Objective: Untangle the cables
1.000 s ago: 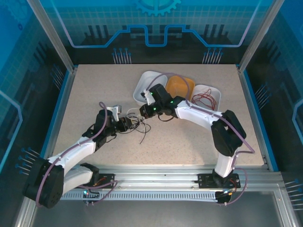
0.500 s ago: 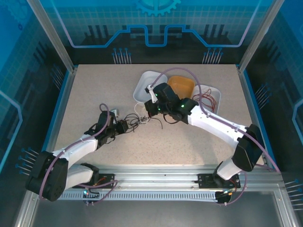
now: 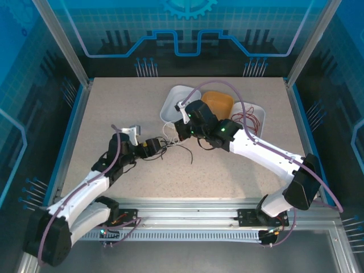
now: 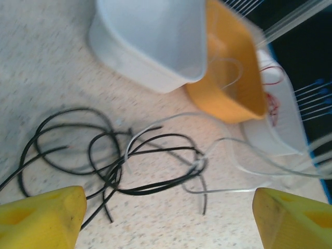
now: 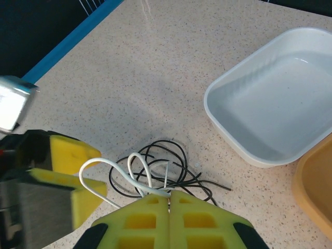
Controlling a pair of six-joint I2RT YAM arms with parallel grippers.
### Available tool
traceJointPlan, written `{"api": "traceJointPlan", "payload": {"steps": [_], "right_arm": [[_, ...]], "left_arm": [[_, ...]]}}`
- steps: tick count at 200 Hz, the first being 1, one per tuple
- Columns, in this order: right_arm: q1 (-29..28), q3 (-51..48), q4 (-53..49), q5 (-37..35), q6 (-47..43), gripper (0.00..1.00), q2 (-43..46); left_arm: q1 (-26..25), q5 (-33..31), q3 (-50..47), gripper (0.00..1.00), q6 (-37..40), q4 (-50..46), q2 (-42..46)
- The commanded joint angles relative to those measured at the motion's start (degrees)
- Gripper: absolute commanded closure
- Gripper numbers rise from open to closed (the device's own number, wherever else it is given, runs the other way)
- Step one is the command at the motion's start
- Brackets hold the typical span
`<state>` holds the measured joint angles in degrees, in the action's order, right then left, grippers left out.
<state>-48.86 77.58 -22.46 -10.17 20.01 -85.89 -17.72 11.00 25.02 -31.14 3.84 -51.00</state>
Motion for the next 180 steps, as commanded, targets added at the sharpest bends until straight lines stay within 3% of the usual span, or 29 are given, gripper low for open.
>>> {"api": "traceJointPlan", "payload": {"steps": [1,56,91,121,159,180], "right_arm": [[-0.8,2.3,1.0,1.2,-0.2,1.00,-0.6],[-0.8,1.2,3.6,4.6,-0.5,1.00,1.1],[-0.7,0.9,2.9,4.4,0.2,1.00,2.0],[-0.7,1.2,2.4,4.5,0.2,1.00,2.0],[-0.9,2.1,2.6,7.5,0.5,1.00,1.9],[-1.2,2.3,2.6,8.2,0.7,1.00,1.9]], "left_arm": [[0.5,3.2,-0.8,0.12,1.5,3.0,4.6],[0.5,0.9,0.1,0.12,1.1,0.9,5.8],[0.5,9.3,-0.5,0.12,1.6,7.3,5.2],[0.4,16.4,-0.1,0.18,1.9,12.9,5.5],[0.3,11.7,3.5,0.34,3.4,10.2,2.5],[0.3,11.9,5.9,0.37,3.4,10.6,-0.9]]}}
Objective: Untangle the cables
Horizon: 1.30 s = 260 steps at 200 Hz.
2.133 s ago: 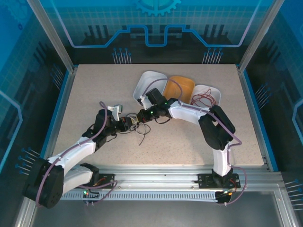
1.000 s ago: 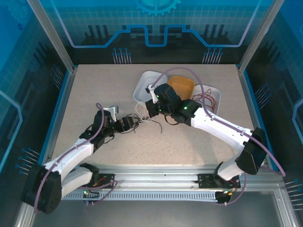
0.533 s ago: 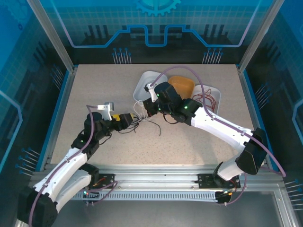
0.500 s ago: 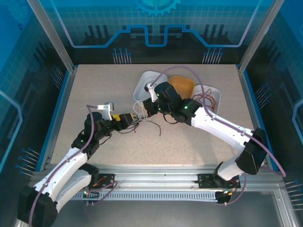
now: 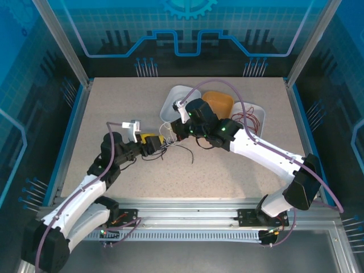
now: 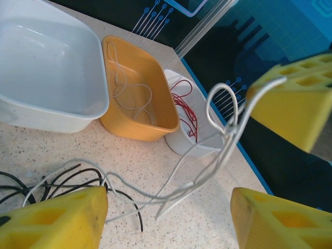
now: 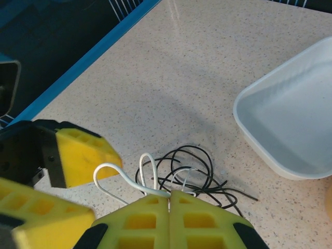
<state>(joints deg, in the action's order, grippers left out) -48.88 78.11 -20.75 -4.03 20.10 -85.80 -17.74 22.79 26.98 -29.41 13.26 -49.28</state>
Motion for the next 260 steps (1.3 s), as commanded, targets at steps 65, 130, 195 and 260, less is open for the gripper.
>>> {"api": "traceJointPlan", "payload": {"steps": [65,130,195,260], "right_arm": [[-1.4,-1.2,2.5,0.2,2.1,1.00,2.5],[-0.5,-7.5,4.9,-3.9,5.7,0.95,3.9],[2.7,-12.2,8.9,2.1,8.6,0.73,2.4],[2.5,-17.0,15.9,2.9,4.4,0.61,1.0]], "left_arm": [[0.2,-0.3,8.8,0.61,2.1,0.7,-7.4],[-0.3,-1.5,16.2,1.00,4.4,-7.0,-6.0],[-0.5,-2.6,20.9,1.00,4.8,-10.2,-4.9],[-0.5,-0.9,20.7,1.00,4.0,-10.1,-4.4]]}}
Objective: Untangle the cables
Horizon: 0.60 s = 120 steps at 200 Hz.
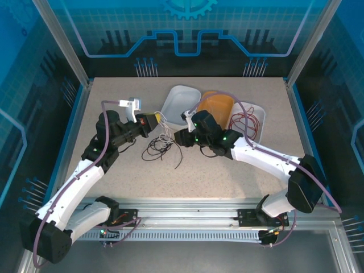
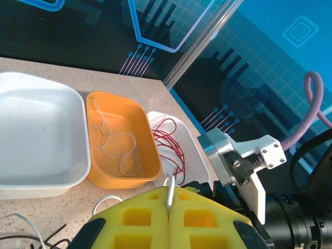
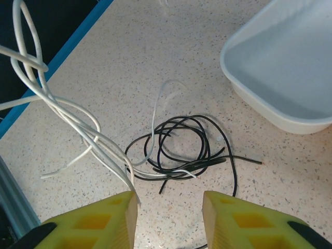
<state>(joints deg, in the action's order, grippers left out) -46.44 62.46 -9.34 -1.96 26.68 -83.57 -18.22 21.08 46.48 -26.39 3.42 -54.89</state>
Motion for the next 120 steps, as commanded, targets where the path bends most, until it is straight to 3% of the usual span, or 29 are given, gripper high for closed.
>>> {"api": "traceJointPlan", "payload": {"steps": [1,120], "right_arm": [[0.0,-1.4,4.5,0.8,-2.3,0.61,-1.3],[3.6,-7.8,13.2,0.7,0.6,0.60,-1.7]], "left_arm": [[0.0,0.8,1.2,1.00,1.0,-0.3,1.2],[0.0,0.9,1.1,1.00,1.0,-0.9,2.6]]}}
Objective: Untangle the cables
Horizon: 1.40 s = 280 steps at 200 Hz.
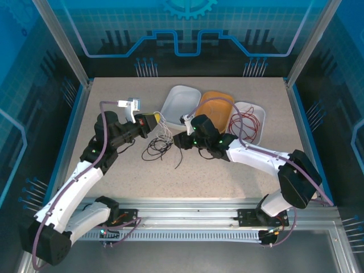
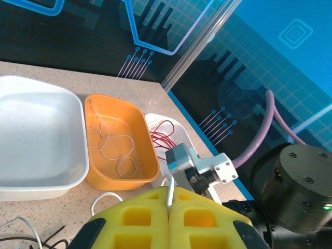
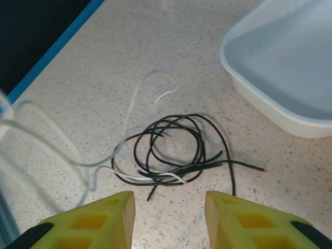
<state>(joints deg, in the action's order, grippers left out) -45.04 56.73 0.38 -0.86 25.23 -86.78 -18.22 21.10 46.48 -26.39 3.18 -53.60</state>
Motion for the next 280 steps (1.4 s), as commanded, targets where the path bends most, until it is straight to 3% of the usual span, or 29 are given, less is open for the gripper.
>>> {"api": "traceJointPlan", "payload": {"steps": [1,82,280], "right_arm": [[2.3,-2.1,3.6,-0.4,2.1,0.60,1.5],[2.3,-2.1,13.5,11.4,1.6,0.56,-1.4],[-1.2,0.9,12.1,13.6,-0.5,0.52,-0.4]], "left_arm": [[0.0,0.9,1.1,1.00,1.1,-0.6,1.4],[0.0,0.5,0.8,1.00,1.0,-0.5,1.3],[0.0,-0.1,-0.8,1.00,0.0,0.1,1.2]]}}
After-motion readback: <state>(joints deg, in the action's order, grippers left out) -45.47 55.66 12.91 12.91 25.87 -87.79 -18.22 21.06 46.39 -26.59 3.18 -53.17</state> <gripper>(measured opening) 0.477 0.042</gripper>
